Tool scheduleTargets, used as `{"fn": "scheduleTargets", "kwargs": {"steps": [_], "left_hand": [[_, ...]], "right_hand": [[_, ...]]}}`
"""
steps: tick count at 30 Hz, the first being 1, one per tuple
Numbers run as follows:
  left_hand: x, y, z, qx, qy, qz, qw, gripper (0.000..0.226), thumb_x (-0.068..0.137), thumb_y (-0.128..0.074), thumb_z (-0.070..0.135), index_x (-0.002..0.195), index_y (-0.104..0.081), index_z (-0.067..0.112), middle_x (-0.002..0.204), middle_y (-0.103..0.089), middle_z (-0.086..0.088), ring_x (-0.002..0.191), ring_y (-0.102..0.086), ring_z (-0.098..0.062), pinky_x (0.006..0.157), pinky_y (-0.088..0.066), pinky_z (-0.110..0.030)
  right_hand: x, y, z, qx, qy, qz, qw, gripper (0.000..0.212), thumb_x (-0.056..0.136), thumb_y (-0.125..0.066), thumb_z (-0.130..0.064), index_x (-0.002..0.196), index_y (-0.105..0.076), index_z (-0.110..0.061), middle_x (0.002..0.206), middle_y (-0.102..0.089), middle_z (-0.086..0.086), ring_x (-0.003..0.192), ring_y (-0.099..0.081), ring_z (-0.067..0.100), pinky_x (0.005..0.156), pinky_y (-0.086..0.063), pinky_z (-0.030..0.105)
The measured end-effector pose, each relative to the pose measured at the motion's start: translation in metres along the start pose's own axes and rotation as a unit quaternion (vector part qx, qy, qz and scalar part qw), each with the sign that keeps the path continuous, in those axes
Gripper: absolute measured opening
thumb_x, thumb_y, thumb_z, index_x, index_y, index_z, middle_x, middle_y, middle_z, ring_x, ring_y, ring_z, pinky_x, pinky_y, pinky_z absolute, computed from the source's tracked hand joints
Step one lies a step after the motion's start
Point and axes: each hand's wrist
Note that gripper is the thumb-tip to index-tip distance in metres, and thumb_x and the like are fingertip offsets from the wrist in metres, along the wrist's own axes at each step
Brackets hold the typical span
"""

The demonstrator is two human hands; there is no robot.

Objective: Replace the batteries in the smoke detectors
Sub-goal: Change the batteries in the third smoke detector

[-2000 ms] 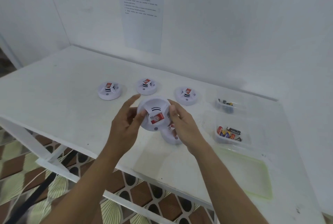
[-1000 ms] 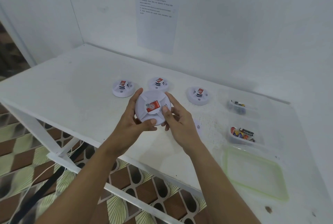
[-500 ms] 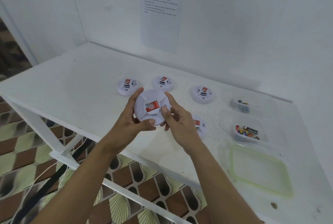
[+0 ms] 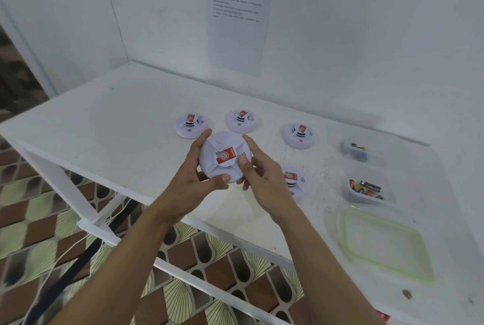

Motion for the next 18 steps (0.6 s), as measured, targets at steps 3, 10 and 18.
{"fn": "scheduleTargets", "kwargs": {"steps": [3, 10, 18], "left_hand": [[0.001, 0.001, 0.001, 0.005, 0.011, -0.013, 1.0, 0.082, 0.083, -0.071, 0.023, 0.149, -0.026, 0.043, 0.148, -0.038, 0.017, 0.13, -0.05, -0.014, 0.095, -0.055, -0.038], [0.011, 0.002, 0.0, -0.023, 0.026, -0.023, 0.999, 0.052, 0.097, -0.052, 0.017, 0.134, -0.043, 0.052, 0.143, -0.049, 0.011, 0.122, -0.057, -0.022, 0.087, -0.058, -0.04], [0.024, -0.002, -0.003, -0.013, 0.038, -0.013, 0.999, 0.051, 0.088, -0.055, 0.028, 0.129, -0.046, 0.056, 0.143, -0.049, 0.008, 0.123, -0.057, -0.024, 0.088, -0.057, -0.044]], "right_hand": [[0.001, 0.003, 0.002, -0.007, -0.003, 0.006, 1.0, 0.046, 0.104, -0.047, -0.037, 0.149, -0.043, -0.032, 0.115, -0.07, -0.009, 0.084, -0.064, 0.01, 0.066, -0.053, 0.021], [0.008, 0.012, 0.013, -0.012, -0.023, 0.007, 1.0, 0.047, 0.105, -0.045, -0.037, 0.152, -0.04, -0.033, 0.128, -0.065, -0.006, 0.089, -0.06, 0.006, 0.065, -0.05, 0.018], [0.021, 0.021, 0.02, -0.012, -0.035, -0.011, 0.999, 0.044, 0.106, -0.044, -0.036, 0.151, -0.041, -0.035, 0.125, -0.066, -0.007, 0.085, -0.06, -0.002, 0.065, -0.05, 0.017]]}}
Point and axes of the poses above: each hand's wrist, its own x-axis towards the middle knuckle, its own y-axis out of the back of the hand, z = x × y
